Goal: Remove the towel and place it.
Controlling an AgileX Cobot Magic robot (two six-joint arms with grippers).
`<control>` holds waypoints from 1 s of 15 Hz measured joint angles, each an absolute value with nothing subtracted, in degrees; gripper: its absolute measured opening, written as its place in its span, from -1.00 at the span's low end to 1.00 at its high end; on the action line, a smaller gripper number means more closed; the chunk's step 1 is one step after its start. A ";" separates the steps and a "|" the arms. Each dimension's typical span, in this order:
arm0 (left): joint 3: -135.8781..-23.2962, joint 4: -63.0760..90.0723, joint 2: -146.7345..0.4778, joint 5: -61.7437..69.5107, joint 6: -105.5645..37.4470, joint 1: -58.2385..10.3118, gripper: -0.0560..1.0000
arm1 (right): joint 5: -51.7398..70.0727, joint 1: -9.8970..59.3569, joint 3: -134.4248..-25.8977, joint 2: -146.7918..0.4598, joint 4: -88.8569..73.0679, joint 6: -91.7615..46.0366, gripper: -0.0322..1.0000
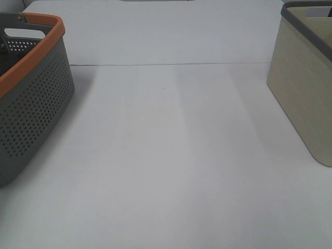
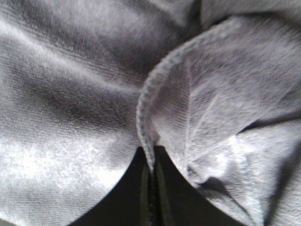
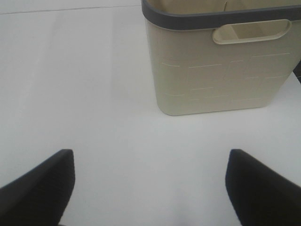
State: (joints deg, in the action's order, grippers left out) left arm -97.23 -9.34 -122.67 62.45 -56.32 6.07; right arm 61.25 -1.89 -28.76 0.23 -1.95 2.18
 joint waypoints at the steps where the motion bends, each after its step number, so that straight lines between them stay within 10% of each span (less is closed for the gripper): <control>1: -97.86 -7.96 -120.95 63.71 -55.69 6.07 -0.89 | 61.25 -1.89 -28.76 0.23 -1.95 2.18 0.56; 15: -102.10 7.51 -86.34 69.44 -51.91 6.07 -0.89 | 61.25 -1.89 -28.76 0.23 -1.95 2.18 0.56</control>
